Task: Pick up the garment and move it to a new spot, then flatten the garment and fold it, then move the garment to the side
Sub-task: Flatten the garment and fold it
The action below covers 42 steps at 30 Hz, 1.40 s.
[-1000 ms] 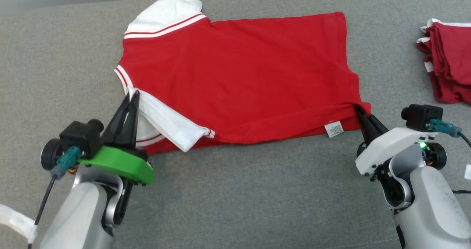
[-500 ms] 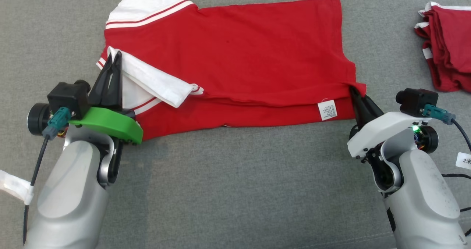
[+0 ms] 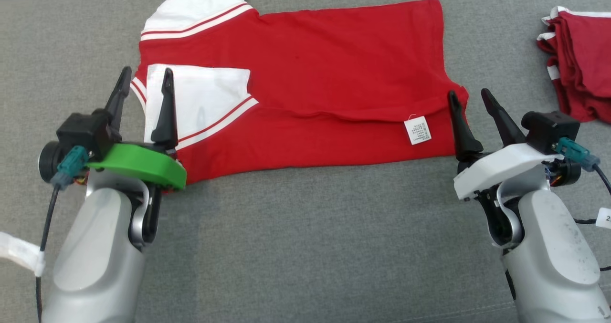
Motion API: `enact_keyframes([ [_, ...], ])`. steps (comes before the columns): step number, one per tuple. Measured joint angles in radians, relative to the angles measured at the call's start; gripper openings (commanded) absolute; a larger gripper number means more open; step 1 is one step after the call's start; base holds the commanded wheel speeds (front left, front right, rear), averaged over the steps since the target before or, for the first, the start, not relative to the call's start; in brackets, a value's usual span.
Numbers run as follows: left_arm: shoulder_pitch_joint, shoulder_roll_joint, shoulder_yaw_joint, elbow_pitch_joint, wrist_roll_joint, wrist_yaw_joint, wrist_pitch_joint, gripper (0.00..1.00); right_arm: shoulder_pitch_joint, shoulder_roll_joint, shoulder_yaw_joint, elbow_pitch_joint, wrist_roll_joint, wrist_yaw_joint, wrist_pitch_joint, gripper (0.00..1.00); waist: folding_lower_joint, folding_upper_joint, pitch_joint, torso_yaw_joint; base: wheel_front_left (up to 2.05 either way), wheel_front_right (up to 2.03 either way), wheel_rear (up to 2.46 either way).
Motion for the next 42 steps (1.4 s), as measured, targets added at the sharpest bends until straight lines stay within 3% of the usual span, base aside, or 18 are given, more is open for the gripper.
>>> enact_keyframes([
  [7,0.162,-0.003,0.03,-0.063,-0.038,-0.009,0.002,1.0,0.08,0.003,-0.014,-0.049,-0.058,0.0,-0.021,1.0,0.0,0.0,-0.039,0.011,0.0,0.0,0.0],
  [17,0.351,-0.003,0.083,-0.097,-0.211,0.015,0.216,1.0,0.165,0.015,-0.033,-0.063,-0.076,0.0,-0.01,1.0,0.0,0.0,-0.095,0.024,0.0,0.0,0.0],
  [24,0.372,-0.027,0.112,-0.099,-0.32,0.03,0.329,1.0,0.176,0.017,-0.03,-0.066,-0.077,0.0,0.001,1.0,0.0,0.0,-0.08,0.011,0.0,0.0,0.0],
  [32,0.319,-0.032,0.153,-0.059,-0.381,0.031,0.352,1.0,0.151,0.019,-0.02,-0.05,-0.077,0.0,0.015,1.0,0.0,0.0,-0.042,-0.019,0.0,0.0,0.0],
  [33,0.314,-0.032,0.156,-0.057,-0.385,0.027,0.351,0.96,0.149,0.019,-0.02,-0.046,-0.077,0.0,0.016,1.0,0.0,0.0,-0.039,-0.022,0.0,0.0,0.0],
  [34,0.307,-0.033,0.157,-0.054,-0.387,0.026,0.348,0.62,0.145,0.019,-0.02,-0.04,-0.077,0.0,0.025,1.0,0.0,0.0,-0.035,-0.025,0.0,0.0,0.0],
  [35,0.302,-0.033,0.157,-0.054,-0.39,0.022,0.344,0.45,0.138,0.019,-0.021,-0.034,-0.077,0.0,0.031,1.0,0.0,0.0,-0.032,-0.027,0.0,0.0,0.0],
  [36,0.299,-0.034,0.158,-0.054,-0.39,0.02,0.339,0.15,0.132,0.019,-0.022,-0.028,-0.077,0.0,0.034,1.0,0.0,0.0,-0.03,-0.028,0.0,0.0,0.0],
  [37,0.295,-0.036,0.159,-0.055,-0.391,0.017,0.331,0.0,0.124,0.019,-0.023,-0.02,-0.077,0.0,0.043,1.0,0.0,0.0,-0.028,-0.029,0.0,0.0,0.0],
  [42,0.282,-0.037,0.156,-0.074,-0.382,0.003,0.288,0.0,0.082,0.019,-0.036,0.042,-0.077,0.0,0.08,1.0,0.0,0.0,-0.025,-0.02,0.0,0.0,0.0],
])
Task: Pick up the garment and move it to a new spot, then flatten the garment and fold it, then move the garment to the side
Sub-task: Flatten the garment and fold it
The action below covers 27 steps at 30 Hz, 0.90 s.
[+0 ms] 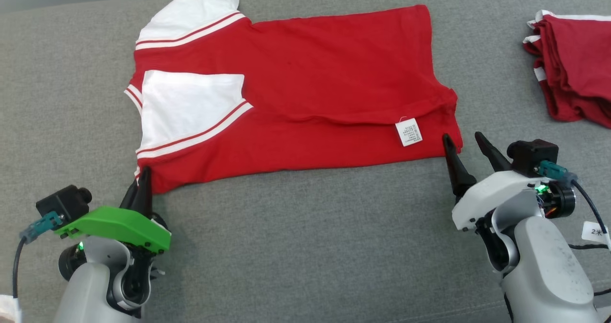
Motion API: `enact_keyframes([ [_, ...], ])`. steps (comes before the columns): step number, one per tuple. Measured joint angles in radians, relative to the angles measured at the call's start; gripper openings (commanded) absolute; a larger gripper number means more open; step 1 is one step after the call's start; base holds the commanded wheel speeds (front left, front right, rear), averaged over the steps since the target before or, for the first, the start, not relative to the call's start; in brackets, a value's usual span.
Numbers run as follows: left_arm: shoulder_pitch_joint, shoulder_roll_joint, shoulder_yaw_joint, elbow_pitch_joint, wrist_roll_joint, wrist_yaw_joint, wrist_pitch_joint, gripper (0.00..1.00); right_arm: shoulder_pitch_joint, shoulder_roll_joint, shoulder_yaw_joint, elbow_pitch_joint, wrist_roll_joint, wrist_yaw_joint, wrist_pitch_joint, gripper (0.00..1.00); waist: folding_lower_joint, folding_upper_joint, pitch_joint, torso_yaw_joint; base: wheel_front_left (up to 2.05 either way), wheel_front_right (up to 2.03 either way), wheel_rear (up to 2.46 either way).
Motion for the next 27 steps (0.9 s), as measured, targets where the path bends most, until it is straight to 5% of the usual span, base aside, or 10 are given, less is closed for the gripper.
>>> enact_keyframes([
  [6,-0.017,-0.001,-0.016,-0.054,0.009,-0.014,-0.031,0.0,-0.036,0.0,-0.017,0.104,-0.003,0.0,0.062,1.0,0.0,0.0,0.001,0.024,0.0,0.0,0.0],
  [7,-0.017,-0.002,-0.019,-0.061,0.01,-0.016,-0.037,0.0,-0.041,0.001,-0.018,0.117,0.003,0.0,0.067,0.9,0.0,0.0,0.0,0.028,0.0,0.0,0.0],
  [8,-0.017,-0.002,-0.022,-0.07,0.012,-0.016,-0.037,0.0,-0.048,0.001,-0.016,0.132,0.009,0.0,0.066,0.5,0.0,0.0,0.0,0.032,0.0,0.0,0.0],
  [13,-0.017,-0.003,-0.039,-0.105,0.03,-0.02,-0.047,0.0,-0.081,0.001,0.005,0.173,0.03,0.0,0.057,0.0,0.0,0.0,-0.01,0.042,0.0,0.0,0.0],
  [20,-0.014,0.02,-0.046,-0.181,0.047,-0.021,-0.055,0.0,-0.107,0.001,-0.018,0.147,0.036,0.0,0.04,0.0,0.0,0.0,-0.039,0.04,0.0,0.0,0.0],
  [27,0.07,0.072,-0.052,-0.35,0.063,0.007,0.0,0.0,-0.026,-0.037,-0.028,-0.04,0.095,0.0,0.142,0.0,0.0,0.0,-0.09,0.039,0.0,0.0,0.0],
])
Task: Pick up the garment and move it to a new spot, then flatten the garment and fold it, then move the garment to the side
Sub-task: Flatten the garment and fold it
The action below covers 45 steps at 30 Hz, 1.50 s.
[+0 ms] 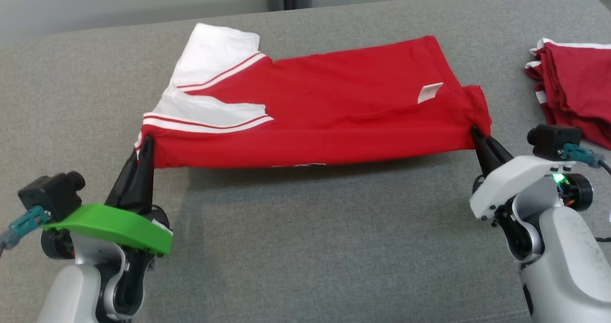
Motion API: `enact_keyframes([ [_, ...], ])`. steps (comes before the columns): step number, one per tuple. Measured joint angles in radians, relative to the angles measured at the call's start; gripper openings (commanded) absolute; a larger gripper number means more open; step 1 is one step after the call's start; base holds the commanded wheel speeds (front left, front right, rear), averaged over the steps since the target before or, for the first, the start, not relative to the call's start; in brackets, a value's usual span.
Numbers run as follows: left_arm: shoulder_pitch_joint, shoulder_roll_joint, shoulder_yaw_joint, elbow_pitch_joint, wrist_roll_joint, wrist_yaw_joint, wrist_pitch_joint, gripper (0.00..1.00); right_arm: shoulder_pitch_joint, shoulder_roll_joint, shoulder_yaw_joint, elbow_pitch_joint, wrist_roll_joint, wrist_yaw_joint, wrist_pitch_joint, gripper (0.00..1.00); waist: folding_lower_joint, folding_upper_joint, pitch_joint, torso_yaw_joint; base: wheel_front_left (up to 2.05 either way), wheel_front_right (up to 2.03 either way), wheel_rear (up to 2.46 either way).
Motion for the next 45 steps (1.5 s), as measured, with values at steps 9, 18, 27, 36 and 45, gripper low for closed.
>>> enact_keyframes([
  [9,0.264,0.025,-0.036,-0.184,-0.01,0.081,0.108,0.0,0.286,-0.014,-0.063,-0.246,0.012,0.0,0.163,0.0,0.0,0.0,-0.05,0.003,0.0,0.0,0.0],
  [18,0.385,0.002,-0.051,-0.121,-0.046,0.099,0.105,0.0,0.422,0.032,-0.095,-0.262,0.011,0.0,0.185,0.0,0.0,0.0,-0.05,0.004,0.0,0.0,0.0],
  [27,0.376,0.02,-0.06,-0.064,-0.022,0.092,0.104,1.0,0.413,0.036,-0.098,-0.214,-0.019,0.0,0.119,1.0,0.0,0.0,-0.044,-0.008,0.0,0.0,0.0],
  [36,0.129,0.149,-0.056,-0.075,0.08,0.05,0.141,1.0,0.308,0.022,-0.092,-0.275,-0.03,0.0,0.081,1.0,0.0,0.0,-0.016,-0.026,0.0,0.0,0.0],
  [45,-0.363,0.245,-0.117,0.046,0.114,-0.055,0.235,1.0,0.161,0.005,0.007,-0.284,-0.029,0.0,0.07,1.0,0.0,0.0,0.048,-0.071,0.0,0.0,0.0],
])
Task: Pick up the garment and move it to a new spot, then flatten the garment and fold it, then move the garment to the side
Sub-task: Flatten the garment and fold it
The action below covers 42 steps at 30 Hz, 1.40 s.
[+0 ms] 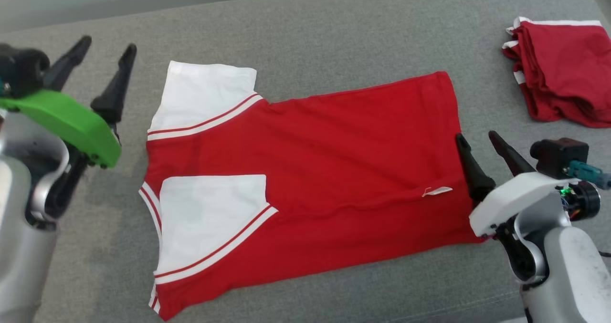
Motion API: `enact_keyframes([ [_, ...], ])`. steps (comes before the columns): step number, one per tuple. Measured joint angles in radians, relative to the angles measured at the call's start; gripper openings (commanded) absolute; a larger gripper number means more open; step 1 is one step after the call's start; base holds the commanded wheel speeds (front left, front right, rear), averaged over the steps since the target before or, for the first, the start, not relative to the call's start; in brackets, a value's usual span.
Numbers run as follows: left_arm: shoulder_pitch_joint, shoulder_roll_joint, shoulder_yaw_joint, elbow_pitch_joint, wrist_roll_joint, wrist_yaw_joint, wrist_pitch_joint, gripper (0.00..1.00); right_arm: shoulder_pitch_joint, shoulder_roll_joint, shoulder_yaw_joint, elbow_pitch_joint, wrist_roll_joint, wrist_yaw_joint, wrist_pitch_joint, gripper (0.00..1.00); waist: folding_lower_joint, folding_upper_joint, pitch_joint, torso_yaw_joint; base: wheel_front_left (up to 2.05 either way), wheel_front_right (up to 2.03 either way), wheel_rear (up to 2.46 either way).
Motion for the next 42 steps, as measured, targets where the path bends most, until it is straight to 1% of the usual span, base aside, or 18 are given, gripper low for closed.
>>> enact_keyframes([
  [2,-0.079,0.008,-0.012,0.049,-0.024,-0.007,0.024,1.0,-0.035,0.001,0.032,0.006,0.006,0.0,-0.007,1.0,0.0,0.0,0.02,-0.014,0.0,0.0,0.0],
  [7,-0.24,0.045,-0.074,0.18,-0.03,-0.011,0.083,1.0,-0.107,0.001,0.093,0.028,0.023,0.0,-0.034,1.0,0.0,0.0,0.084,-0.056,0.0,0.0,0.0],
  [12,-0.308,0.08,-0.14,0.296,-0.035,-0.011,0.137,1.0,-0.154,-0.005,0.13,0.063,0.025,0.0,-0.067,1.0,0.0,0.0,0.15,-0.096,0.0,0.0,0.0],
  [17,-0.327,0.102,-0.178,0.372,-0.066,-0.013,0.154,1.0,-0.186,-0.007,0.151,0.1,0.036,0.0,-0.099,1.0,0.0,0.0,0.213,-0.136,0.0,0.0,0.0],
  [24,-0.332,0.136,-0.196,0.424,-0.092,-0.013,0.17,1.0,-0.215,-0.009,0.171,0.137,0.049,0.0,-0.129,1.0,0.0,0.0,0.276,-0.174,0.0,0.0,0.0],
  [28,-0.338,0.146,-0.206,0.419,-0.113,-0.013,0.181,1.0,-0.227,-0.013,0.177,0.15,0.057,0.0,-0.143,1.0,0.0,0.0,0.295,-0.186,0.0,0.0,0.0],
  [33,-0.343,0.152,-0.226,0.399,-0.136,-0.011,0.212,1.0,-0.243,-0.021,0.184,0.162,0.063,0.0,-0.153,1.0,0.0,0.0,0.3,-0.185,0.0,0.0,0.0],
  [34,-0.343,0.152,-0.231,0.395,-0.141,-0.011,0.215,0.88,-0.246,-0.021,0.187,0.163,0.064,0.0,-0.155,1.0,0.0,0.0,0.299,-0.184,0.0,0.0,0.0],
  [35,-0.343,0.152,-0.234,0.39,-0.145,-0.011,0.22,0.54,-0.248,-0.021,0.188,0.165,0.066,0.0,-0.155,1.0,0.0,0.0,0.299,-0.184,0.0,0.0,0.0],
  [36,-0.343,0.152,-0.237,0.388,-0.148,-0.011,0.221,0.44,-0.25,-0.021,0.19,0.167,0.067,0.0,-0.155,1.0,0.0,0.0,0.298,-0.183,0.0,0.0,0.0],
  [37,-0.343,0.151,-0.245,0.383,-0.152,-0.011,0.221,0.24,-0.253,-0.024,0.192,0.169,0.067,0.0,-0.155,1.0,0.0,0.0,0.296,-0.181,0.0,0.0,0.0],
  [38,-0.343,0.15,-0.252,0.378,-0.153,-0.011,0.222,0.0,-0.258,-0.029,0.192,0.171,0.067,0.0,-0.155,1.0,0.0,0.0,0.294,-0.18,0.0,0.0,0.0],
  [40,-0.339,0.146,-0.272,0.362,-0.153,-0.011,0.21,0.0,-0.273,-0.041,0.188,0.175,0.067,0.0,-0.155,1.0,0.0,0.0,0.287,-0.174,0.0,0.0,0.0],
  [42,-0.334,0.138,-0.277,0.356,-0.147,-0.013,0.164,0.0,-0.29,-0.054,0.186,0.181,0.063,0.0,-0.148,1.0,0.0,0.0,0.28,-0.166,0.0,0.0,0.0],
])
